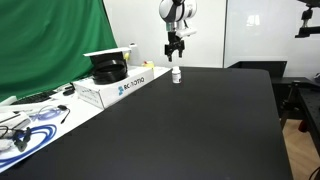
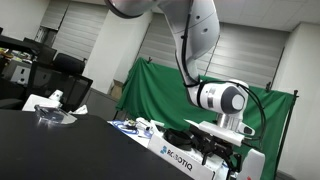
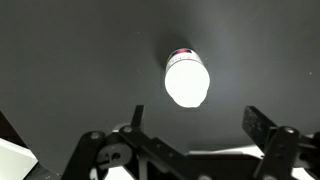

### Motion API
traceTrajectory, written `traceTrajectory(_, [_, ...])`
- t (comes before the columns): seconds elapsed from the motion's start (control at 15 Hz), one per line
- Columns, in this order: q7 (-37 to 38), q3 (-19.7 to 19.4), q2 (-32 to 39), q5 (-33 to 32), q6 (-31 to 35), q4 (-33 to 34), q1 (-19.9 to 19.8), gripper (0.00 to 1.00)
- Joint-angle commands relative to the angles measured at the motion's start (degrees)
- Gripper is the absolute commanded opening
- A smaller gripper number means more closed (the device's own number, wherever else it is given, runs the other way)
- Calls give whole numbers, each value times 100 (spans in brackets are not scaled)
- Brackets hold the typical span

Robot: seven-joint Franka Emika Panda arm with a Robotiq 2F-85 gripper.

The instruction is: Pick the bottle and move it to the left of the table

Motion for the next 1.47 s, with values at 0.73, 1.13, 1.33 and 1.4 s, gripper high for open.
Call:
traceTrajectory(0.73, [236, 116, 803, -23, -215, 817, -117, 75])
traceTrajectory(1.13, [232, 30, 745, -2, -140, 703, -27, 39])
traceTrajectory(1.33, [294, -14, 575, -25, -200, 542, 38, 19])
traceTrajectory(1.4, [305, -1, 443, -1, -265, 430, 47, 19])
